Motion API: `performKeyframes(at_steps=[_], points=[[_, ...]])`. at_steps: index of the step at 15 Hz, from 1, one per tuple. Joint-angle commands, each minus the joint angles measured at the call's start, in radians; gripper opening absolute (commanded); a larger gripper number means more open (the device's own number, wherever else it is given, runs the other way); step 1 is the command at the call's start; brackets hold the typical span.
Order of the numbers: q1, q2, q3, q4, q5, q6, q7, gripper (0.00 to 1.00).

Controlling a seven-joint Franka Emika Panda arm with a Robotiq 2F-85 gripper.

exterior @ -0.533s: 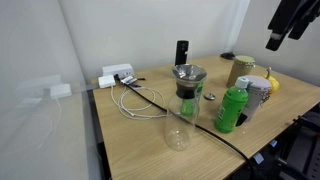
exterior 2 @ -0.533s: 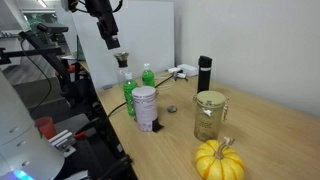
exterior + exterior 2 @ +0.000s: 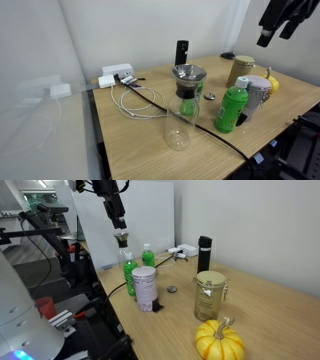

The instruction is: Pick the silver object from the table and put it on top of the clear bottle on the left

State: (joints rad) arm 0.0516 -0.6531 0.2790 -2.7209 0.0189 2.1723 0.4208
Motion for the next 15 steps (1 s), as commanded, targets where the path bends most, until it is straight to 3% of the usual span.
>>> performKeyframes(at_steps=[1, 8, 12, 13, 15], points=[[-0.018, 0.088, -0.053, 0.002, -0.003, 0.11, -0.036, 1.0], [-0.088, 0.368, -0.128, 0.053, -0.052, 0.336, -0.063, 1.0], [-0.09, 0.53, -0.162, 0.124, -0.089, 0.323, -0.077, 1.0], [-0.074, 0.463, -0.165, 0.077, -0.07, 0.343, -0.054, 1.0], [-0.07, 0.523, -0.177, 0.106, -0.076, 0.343, -0.059, 1.0]])
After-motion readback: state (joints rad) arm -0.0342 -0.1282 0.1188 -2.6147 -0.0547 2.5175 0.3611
